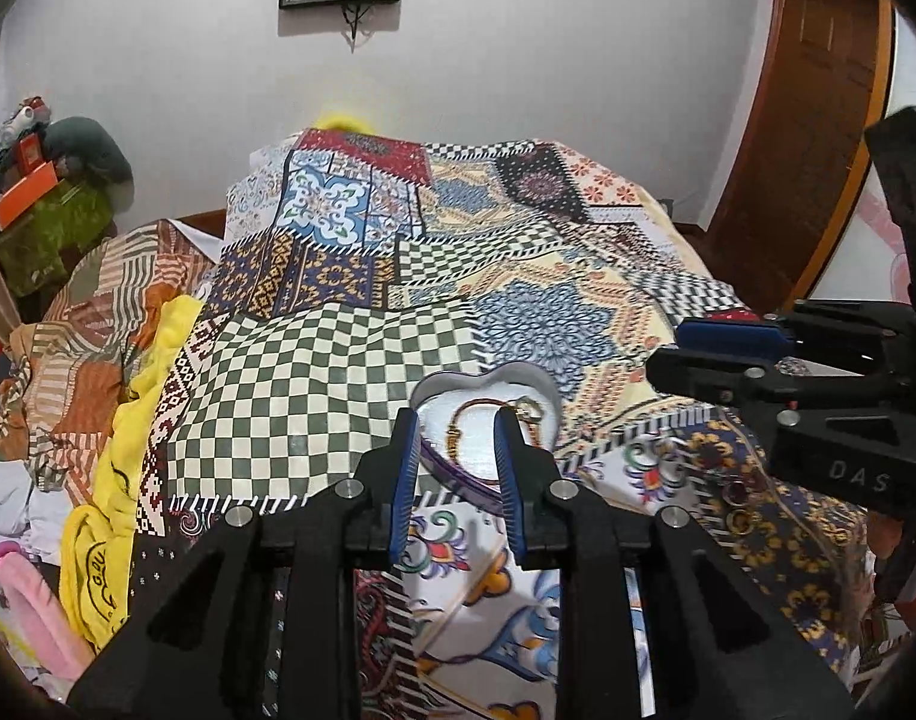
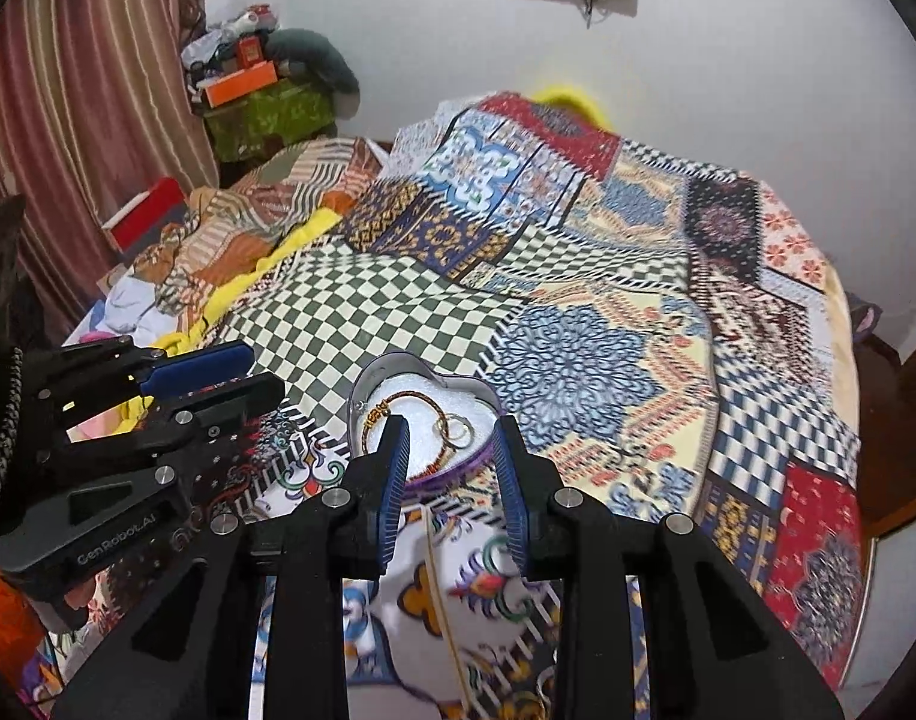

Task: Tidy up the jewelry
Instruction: 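Move both grippers back to the jewelry pile on the quilt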

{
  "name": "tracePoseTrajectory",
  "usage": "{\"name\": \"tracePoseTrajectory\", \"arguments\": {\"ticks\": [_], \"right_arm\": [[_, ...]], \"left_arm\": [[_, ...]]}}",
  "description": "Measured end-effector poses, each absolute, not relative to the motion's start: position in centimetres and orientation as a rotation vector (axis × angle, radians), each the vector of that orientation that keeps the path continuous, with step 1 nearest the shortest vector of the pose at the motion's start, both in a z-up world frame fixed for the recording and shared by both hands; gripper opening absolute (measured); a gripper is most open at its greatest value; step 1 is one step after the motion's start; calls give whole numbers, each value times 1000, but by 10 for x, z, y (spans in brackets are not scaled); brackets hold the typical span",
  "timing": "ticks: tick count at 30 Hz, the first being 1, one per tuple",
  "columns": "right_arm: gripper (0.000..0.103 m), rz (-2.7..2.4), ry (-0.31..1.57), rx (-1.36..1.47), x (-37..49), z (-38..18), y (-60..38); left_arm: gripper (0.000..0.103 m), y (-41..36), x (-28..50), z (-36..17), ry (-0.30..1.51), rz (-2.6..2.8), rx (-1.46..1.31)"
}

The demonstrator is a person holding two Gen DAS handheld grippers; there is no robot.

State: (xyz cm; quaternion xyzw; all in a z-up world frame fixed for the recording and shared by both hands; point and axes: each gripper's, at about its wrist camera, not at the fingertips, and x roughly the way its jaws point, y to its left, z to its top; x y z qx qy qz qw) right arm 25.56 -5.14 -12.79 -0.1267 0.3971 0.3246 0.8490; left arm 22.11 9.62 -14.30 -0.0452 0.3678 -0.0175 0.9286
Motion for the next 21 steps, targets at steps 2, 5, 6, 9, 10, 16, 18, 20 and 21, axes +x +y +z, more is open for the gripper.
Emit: {"name": "tracePoseTrajectory", "arguments": {"ticks": [2,5,6,9,10,16,18,20,21], "right_arm": [[26,665,815,-262,247,-122,-61],[26,639,789,-256,238,-114,-78],[26,629,783,-254,236,-113,-83],[26,604,775,-241,233,-109,-99],[27,592,774,-234,232,-108,-107],[41,542,775,-204,226,-111,-142],[41,528,785,-200,226,-115,-152],[41,519,799,-186,225,-119,-161],[41,517,804,-180,225,-121,-165]], "left_arm": [[30,91,215,-137,744,-40,-89],[32,82,208,-130,735,-49,-84],[32,80,206,-129,735,-52,-86],[32,69,201,-128,744,-66,-86],[32,65,199,-128,747,-68,-83],[32,39,197,-137,787,-107,-73],[32,27,198,-141,802,-128,-67],[32,16,198,-145,815,-145,-59],[32,11,199,-148,824,-155,-56]]}}
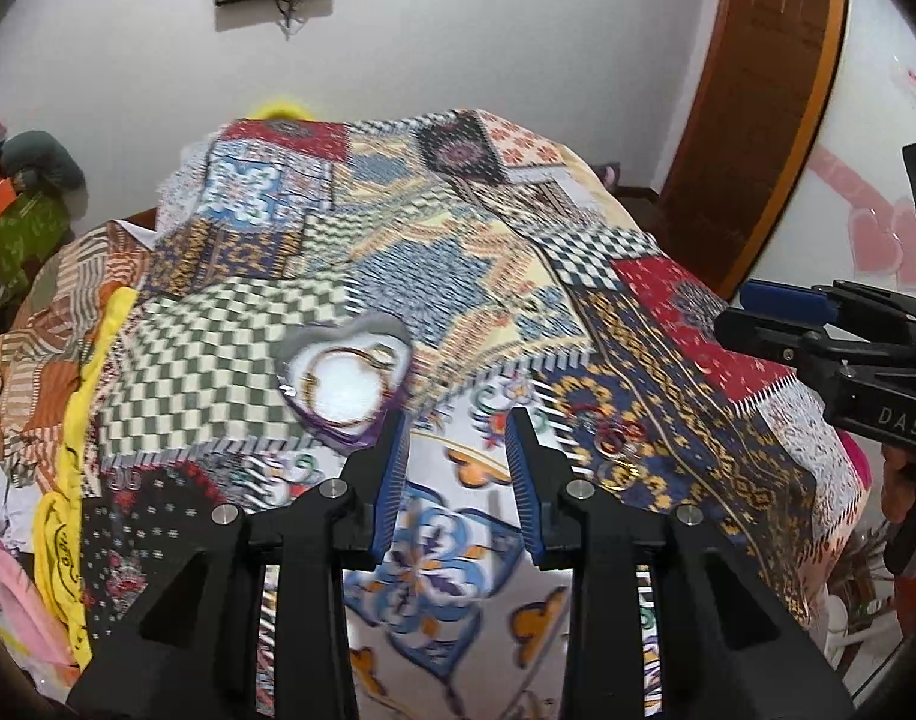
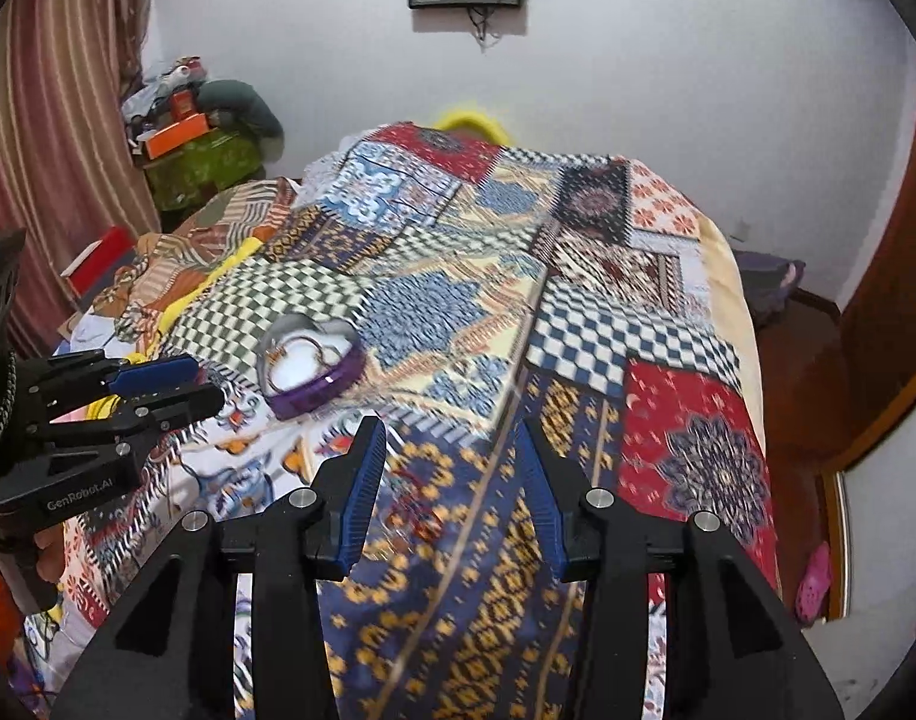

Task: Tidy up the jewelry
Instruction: 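Move both grippers back to the jewelry pile on the quilt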

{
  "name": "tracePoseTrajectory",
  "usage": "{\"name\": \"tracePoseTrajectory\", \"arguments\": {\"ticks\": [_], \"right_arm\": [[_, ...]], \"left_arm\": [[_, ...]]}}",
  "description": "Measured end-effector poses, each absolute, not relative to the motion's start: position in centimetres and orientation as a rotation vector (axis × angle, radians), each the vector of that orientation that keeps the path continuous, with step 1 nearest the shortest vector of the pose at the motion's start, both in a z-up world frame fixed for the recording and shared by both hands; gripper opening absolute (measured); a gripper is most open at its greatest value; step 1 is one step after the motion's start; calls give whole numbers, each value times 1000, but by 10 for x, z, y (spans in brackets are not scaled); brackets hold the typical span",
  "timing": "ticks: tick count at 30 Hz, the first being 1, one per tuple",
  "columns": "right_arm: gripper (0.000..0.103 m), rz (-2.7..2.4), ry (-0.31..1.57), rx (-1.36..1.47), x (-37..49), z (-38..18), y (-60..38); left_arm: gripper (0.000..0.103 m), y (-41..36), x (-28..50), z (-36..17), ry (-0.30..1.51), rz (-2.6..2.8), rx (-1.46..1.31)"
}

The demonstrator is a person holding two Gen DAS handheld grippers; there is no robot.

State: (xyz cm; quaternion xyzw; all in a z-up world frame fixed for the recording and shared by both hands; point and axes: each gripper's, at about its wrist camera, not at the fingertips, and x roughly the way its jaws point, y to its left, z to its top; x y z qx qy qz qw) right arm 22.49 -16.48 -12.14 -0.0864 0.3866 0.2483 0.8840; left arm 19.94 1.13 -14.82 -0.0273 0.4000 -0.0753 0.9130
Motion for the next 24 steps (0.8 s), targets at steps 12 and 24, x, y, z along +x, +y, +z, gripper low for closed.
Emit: {"name": "tracePoseTrajectory", "arguments": {"ticks": [12,24], "right_arm": [[41,479,854,-182,213,-152,-193],[41,507,885,-146,210,-163,-200]], "left_arm": [[32,-48,208,-188,954,-305,-43],[33,-66,221,-208,1006,-342,-55]]}}
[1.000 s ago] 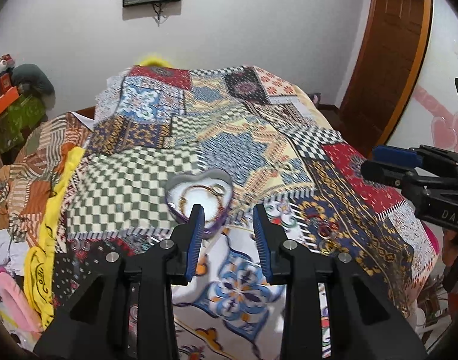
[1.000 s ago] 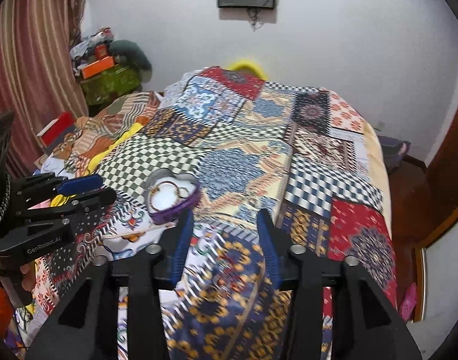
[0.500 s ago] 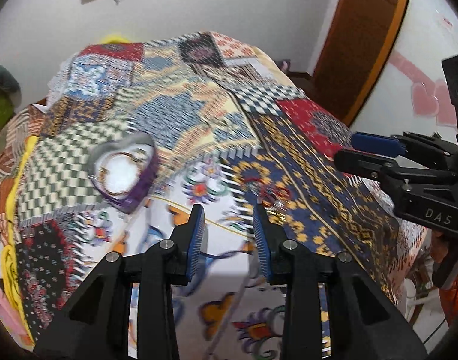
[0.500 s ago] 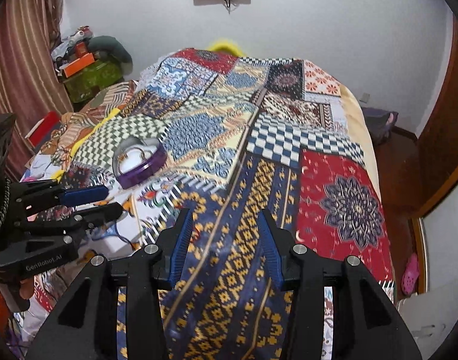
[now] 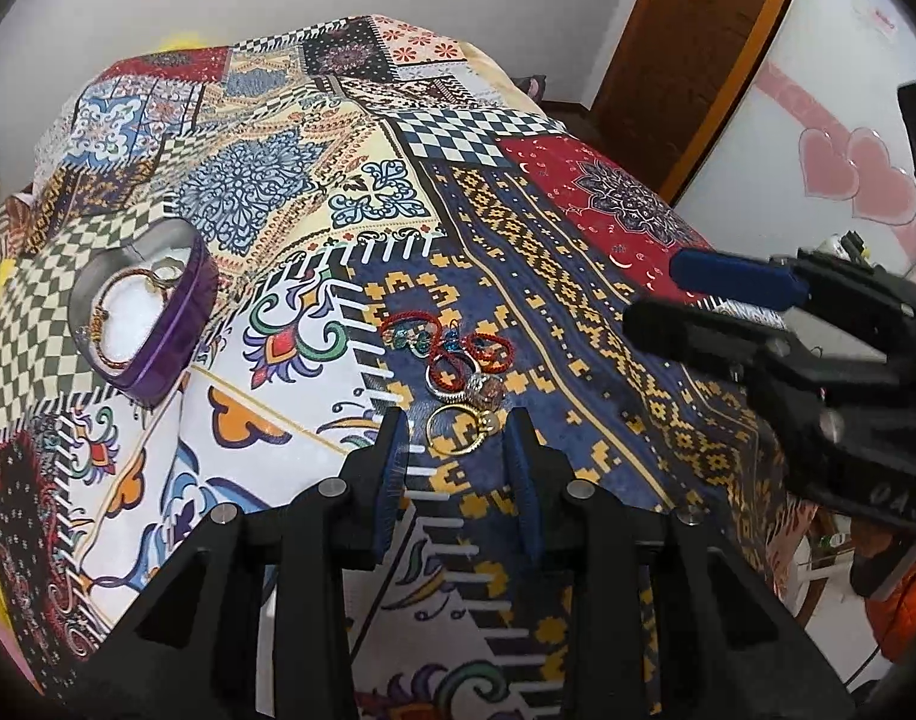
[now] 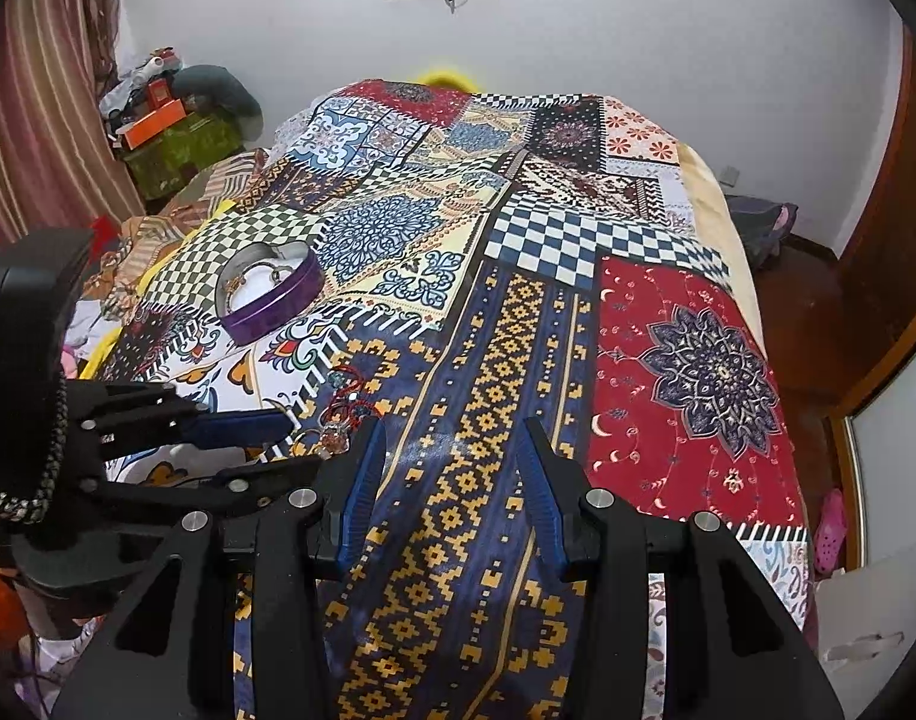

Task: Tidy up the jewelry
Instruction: 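Move both grippers back to the jewelry pile on the quilt, then grasp a gold ring with the left gripper while the right gripper grasps a silver ring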

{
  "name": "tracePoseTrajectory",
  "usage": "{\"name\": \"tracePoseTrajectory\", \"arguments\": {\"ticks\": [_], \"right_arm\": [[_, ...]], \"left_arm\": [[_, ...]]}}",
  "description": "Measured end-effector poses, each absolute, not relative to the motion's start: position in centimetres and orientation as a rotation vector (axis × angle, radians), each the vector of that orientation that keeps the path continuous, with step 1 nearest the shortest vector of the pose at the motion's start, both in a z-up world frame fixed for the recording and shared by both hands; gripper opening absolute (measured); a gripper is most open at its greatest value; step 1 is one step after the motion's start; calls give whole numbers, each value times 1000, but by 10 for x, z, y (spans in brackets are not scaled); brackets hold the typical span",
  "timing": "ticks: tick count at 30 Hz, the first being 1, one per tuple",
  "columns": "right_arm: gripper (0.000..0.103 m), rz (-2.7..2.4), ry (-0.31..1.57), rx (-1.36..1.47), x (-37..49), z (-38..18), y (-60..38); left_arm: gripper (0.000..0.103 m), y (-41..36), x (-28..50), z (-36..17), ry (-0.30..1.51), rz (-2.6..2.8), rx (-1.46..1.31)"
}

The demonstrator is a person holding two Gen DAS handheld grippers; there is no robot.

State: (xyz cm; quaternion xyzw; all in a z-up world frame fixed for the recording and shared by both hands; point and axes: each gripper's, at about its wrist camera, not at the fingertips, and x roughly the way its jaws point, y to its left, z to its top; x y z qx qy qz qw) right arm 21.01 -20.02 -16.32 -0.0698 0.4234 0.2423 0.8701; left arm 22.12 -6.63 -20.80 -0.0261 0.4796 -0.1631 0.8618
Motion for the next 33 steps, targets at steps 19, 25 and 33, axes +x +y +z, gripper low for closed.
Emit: {"name": "tracePoseTrajectory", "arguments": {"ticks": [19,25,33], "right_arm": [[40,603,927,-128,203,-178,-177],[23,669,978,-141,207,-189,-154],[9,648,992,-145,215,-198,-141]], "left_arm": [[25,-36,201,-203,942,-280,-78],[25,-12,191,-200,925,-234,-85],[25,-1,189,-200,910,-227,-107]]}}
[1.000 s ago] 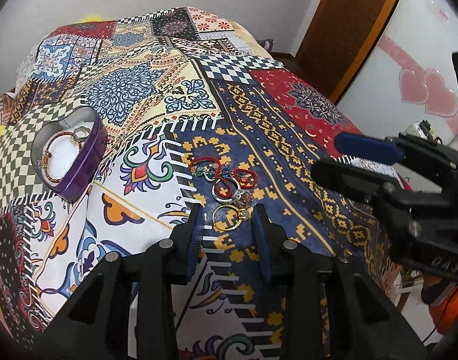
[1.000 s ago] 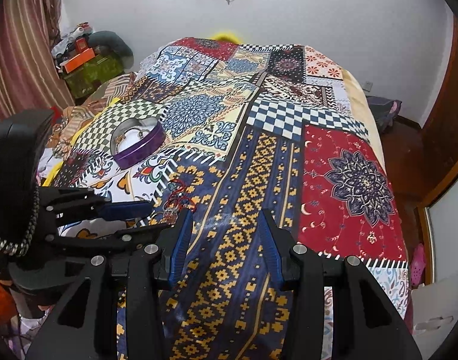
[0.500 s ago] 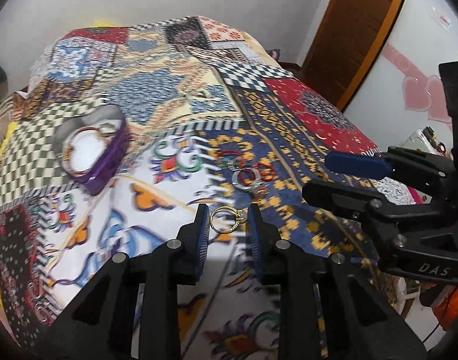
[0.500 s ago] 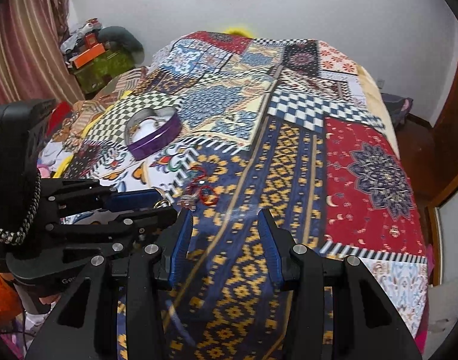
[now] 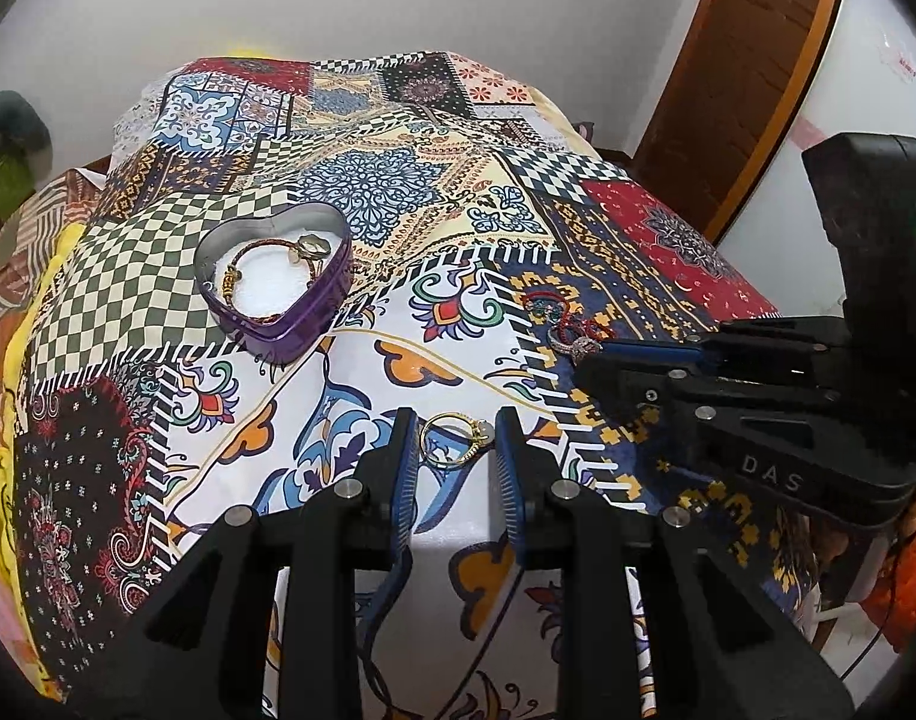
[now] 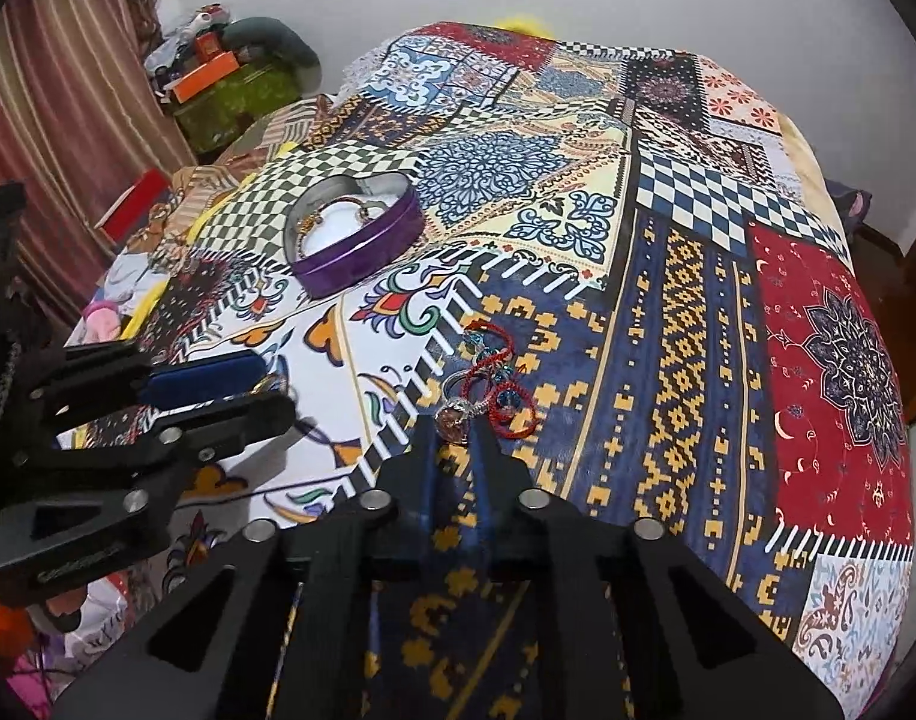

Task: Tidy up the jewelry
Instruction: 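Grasp a gold ring with the left gripper while the right gripper grasps a silver ring, then carry both rings into the heart tin and open both grippers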

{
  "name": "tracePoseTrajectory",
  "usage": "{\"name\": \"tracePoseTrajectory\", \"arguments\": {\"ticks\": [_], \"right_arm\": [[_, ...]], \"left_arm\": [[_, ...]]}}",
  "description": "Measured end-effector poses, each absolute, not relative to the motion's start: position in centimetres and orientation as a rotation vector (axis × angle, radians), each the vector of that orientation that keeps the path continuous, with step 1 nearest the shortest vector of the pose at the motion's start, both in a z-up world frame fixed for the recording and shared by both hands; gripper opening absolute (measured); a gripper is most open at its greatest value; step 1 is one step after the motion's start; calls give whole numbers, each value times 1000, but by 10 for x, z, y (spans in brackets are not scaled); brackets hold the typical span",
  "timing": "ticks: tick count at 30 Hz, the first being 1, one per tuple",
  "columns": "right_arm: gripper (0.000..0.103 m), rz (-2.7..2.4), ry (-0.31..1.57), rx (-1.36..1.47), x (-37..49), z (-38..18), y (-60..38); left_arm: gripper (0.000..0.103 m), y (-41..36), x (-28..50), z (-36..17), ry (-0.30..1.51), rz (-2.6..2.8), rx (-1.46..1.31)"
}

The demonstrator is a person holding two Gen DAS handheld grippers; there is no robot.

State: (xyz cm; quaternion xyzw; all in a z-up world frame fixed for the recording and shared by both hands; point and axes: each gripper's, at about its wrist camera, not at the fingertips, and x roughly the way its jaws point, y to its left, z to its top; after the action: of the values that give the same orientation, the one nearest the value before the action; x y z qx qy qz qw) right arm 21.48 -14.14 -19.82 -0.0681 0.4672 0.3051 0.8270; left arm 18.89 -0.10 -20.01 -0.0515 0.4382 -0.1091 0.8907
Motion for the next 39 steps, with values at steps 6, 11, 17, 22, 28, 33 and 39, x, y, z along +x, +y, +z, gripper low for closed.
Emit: {"name": "tracePoseTrajectory", "arguments": {"ticks": [6,11,17,22,28,33,39], "right_arm": [[8,640,990,-146,205,-193,-147],[5,635,967,-145,198,-180,-153],[5,629,943,-168,193,-171,-150],[36,597,987,-159,199,-179,-145],[45,539,961,-199,204,-191,-134],[19,502,952,-224,209,-203,-131],[10,489,950,-217,207,-200,-134]], "left_arm": [[25,1,188,-196,891,-228,-117],[25,5,185,-189,868,-220,-127],[25,12,177,-179,838,-211,-132],[25,15,172,-175,825,-208,-129],[25,15,171,-176,827,-211,-114],[25,18,171,-178,824,-211,-121],[25,25,173,-182,826,-214,-134]]}}
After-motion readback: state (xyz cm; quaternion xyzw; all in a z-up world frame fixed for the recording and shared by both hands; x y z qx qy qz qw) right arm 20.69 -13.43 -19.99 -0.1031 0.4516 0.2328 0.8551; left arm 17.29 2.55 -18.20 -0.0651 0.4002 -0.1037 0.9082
